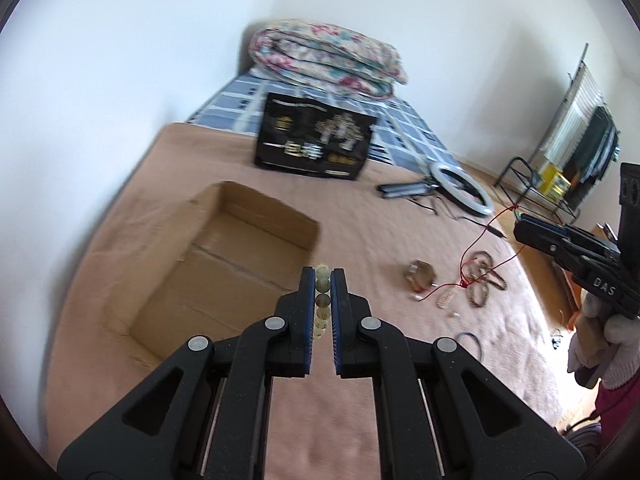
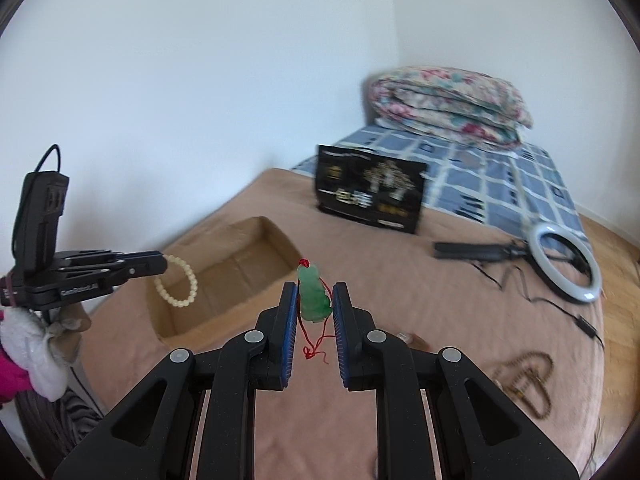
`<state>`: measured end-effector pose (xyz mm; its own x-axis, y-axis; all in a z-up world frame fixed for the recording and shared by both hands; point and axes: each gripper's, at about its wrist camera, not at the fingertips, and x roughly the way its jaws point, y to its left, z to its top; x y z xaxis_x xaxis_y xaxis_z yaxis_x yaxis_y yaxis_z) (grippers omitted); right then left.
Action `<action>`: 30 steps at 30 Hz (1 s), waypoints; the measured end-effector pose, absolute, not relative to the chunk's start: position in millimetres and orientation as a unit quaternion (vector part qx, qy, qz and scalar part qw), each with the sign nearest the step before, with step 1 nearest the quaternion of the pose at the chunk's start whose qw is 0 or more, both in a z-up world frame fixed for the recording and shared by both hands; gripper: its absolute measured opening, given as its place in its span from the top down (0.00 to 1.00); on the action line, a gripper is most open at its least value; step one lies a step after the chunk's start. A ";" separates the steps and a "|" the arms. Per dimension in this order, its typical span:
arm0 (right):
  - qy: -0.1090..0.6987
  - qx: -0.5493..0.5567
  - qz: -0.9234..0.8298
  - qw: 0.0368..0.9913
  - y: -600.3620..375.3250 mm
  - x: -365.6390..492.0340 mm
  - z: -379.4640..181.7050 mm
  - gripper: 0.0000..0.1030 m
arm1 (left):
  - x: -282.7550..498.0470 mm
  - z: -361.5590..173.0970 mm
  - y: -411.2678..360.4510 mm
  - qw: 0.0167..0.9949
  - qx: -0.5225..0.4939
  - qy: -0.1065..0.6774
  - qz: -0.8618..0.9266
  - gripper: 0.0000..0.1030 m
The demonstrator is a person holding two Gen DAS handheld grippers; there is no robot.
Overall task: Organize jewelry
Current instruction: 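Carry the bracelet in the left tool and pendant in the right tool over the cardboard box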
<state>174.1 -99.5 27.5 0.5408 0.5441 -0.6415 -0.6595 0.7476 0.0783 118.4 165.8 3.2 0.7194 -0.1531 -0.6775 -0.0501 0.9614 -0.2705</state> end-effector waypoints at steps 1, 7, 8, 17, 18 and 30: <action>0.332 -0.088 0.350 0.872 -91.8 174.2 26.6 0.85 | 117.8 2.3 172.2 0.917 -0.136 0.373 -0.021 0.95; 0.329 -0.092 0.384 0.858 -42.9 172.5 22.7 0.85 | 114.2 -8.1 209.5 0.916 -0.145 0.373 0.013 0.95; 0.328 -0.094 0.389 0.856 -34.7 172.2 22.3 0.85 | 113.7 -10.1 214.2 0.916 -0.146 0.373 0.018 0.95; 0.332 -0.095 0.412 0.843 15.1 180.7 14.3 0.85 | 109.0 -23.7 239.5 0.912 -0.154 0.379 0.040 0.95; 0.334 -0.096 0.413 0.842 18.6 181.5 12.7 0.85 | 109.0 -25.7 241.1 0.911 -0.155 0.381 0.042 0.95; 0.373 -0.114 0.387 0.835 52.0 204.5 -34.8 0.85 | 113.0 -54.8 245.7 0.896 -0.155 0.413 0.044 0.95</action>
